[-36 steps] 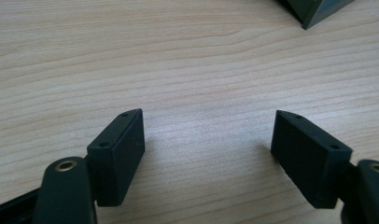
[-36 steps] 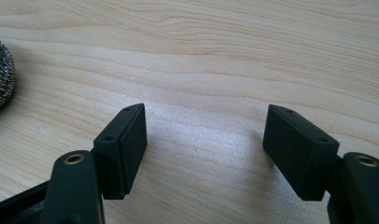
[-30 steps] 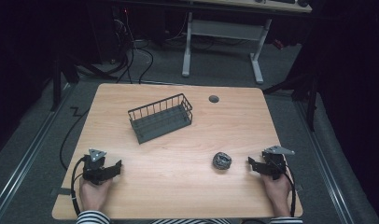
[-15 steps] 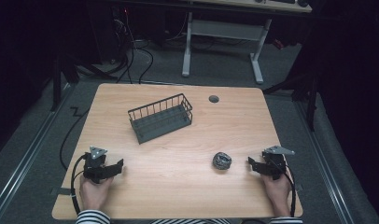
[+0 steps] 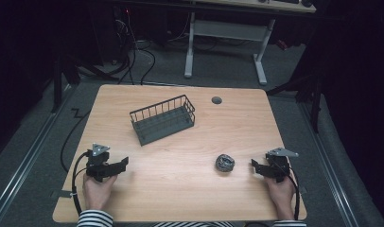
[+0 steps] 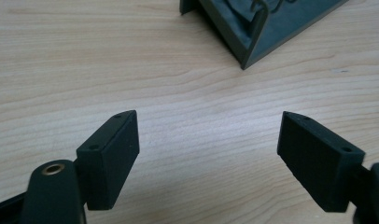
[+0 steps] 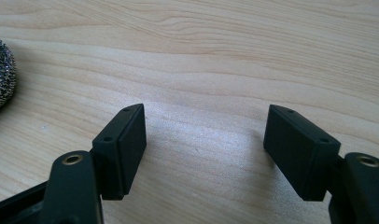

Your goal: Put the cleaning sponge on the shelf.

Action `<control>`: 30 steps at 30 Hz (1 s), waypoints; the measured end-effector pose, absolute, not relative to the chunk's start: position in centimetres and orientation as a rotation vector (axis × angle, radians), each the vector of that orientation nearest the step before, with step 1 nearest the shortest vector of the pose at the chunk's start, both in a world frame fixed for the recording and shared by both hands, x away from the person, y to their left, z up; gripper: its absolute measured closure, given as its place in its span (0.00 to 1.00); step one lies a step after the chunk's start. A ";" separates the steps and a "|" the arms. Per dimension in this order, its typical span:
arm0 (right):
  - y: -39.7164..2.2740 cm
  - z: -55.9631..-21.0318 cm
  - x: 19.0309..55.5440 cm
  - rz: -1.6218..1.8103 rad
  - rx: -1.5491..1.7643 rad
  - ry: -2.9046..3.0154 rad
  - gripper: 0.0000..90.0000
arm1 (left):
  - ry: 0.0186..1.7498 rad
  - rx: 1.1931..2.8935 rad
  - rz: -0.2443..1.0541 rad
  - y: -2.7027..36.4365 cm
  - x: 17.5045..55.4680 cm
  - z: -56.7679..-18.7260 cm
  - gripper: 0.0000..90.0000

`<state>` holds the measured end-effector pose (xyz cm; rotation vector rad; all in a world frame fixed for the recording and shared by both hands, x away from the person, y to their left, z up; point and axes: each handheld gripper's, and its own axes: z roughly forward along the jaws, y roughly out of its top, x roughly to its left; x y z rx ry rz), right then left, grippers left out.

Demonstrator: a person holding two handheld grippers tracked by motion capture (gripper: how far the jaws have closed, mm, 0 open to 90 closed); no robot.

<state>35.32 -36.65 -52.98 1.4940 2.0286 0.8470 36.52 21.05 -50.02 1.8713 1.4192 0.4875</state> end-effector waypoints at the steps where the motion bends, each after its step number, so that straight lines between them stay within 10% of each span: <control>1: -36.6 -53.0 35.3 0.848 1.494 2.029 0.33 | 1.415 1.879 0.487 20.9 36.6 -49.9 0.23; 30: -36.6 -53.0 35.3 0.849 1.488 2.036 0.32 | 1.320 1.879 0.481 18.4 39.6 -43.7 0.23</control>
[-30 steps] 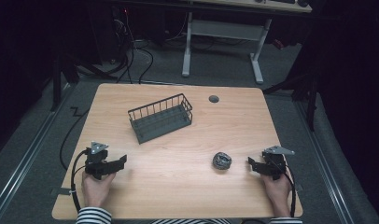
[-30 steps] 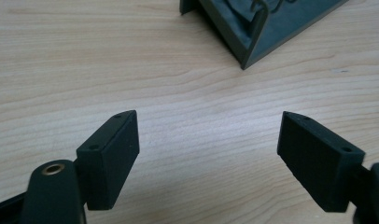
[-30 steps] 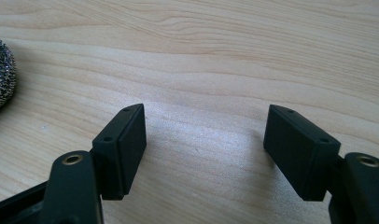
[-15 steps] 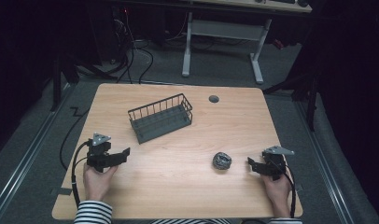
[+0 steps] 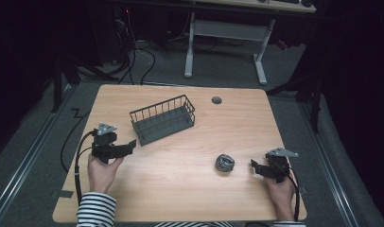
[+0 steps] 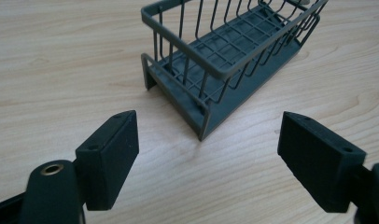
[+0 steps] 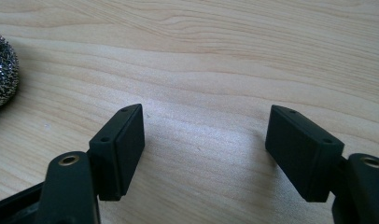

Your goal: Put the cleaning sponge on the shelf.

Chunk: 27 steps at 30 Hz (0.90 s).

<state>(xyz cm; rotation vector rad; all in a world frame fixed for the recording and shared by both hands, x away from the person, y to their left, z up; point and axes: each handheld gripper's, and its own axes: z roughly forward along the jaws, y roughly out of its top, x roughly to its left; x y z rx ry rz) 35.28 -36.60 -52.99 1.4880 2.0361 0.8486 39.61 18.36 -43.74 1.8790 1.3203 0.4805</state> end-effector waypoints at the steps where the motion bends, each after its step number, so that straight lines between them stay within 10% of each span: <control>1: -36.6 -53.0 35.3 0.849 1.486 2.037 0.32 | 1.317 1.877 0.483 18.3 39.8 -43.5 0.23; 27: -36.6 -53.0 35.2 0.848 1.486 2.041 0.31 | 1.400 1.929 0.544 16.4 45.9 -40.7 0.25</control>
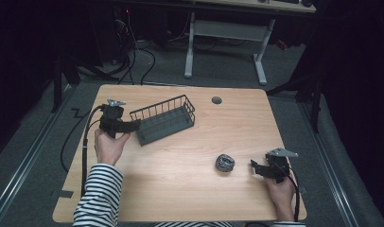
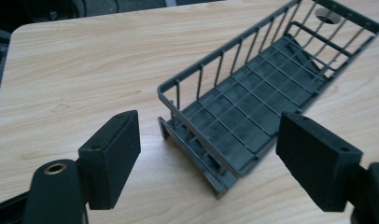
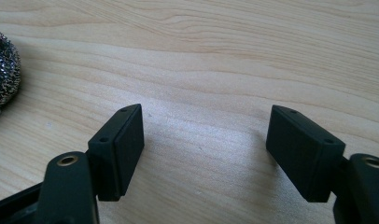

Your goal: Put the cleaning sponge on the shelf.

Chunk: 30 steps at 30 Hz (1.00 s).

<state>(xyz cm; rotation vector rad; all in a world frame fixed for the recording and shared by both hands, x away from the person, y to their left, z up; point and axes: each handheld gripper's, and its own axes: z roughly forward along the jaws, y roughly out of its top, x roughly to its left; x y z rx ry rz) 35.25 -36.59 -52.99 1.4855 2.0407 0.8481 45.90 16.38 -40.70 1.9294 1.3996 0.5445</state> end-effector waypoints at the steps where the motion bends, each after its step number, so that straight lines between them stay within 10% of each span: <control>1: -36.6 -53.0 35.3 0.848 1.483 2.042 0.31 | 1.407 1.931 0.546 16.4 46.1 -40.8 0.25; 30: -36.6 -53.0 35.3 0.848 1.483 2.043 0.31 | 1.413 2.063 0.536 14.9 48.5 -44.0 0.54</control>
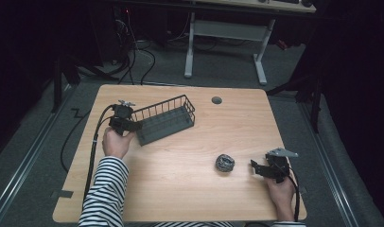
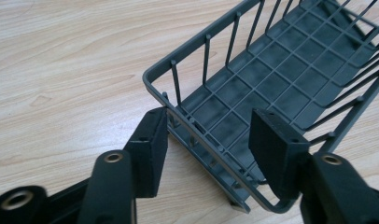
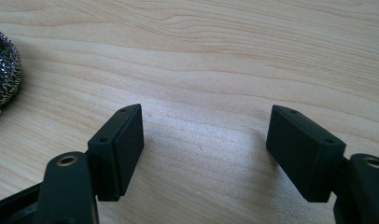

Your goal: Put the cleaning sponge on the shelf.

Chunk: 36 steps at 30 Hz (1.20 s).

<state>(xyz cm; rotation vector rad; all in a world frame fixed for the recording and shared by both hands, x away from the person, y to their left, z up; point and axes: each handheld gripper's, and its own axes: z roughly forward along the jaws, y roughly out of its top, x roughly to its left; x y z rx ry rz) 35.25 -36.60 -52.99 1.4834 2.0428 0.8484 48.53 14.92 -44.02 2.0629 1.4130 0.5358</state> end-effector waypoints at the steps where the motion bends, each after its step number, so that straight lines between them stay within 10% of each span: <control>1: -36.6 -53.0 35.2 0.848 1.483 2.043 0.31 | 1.415 2.058 0.533 15.0 48.5 -44.1 0.56; 36: -36.6 -53.0 35.2 0.848 1.485 2.043 0.31 | 1.370 2.009 0.495 14.3 46.0 -44.7 0.63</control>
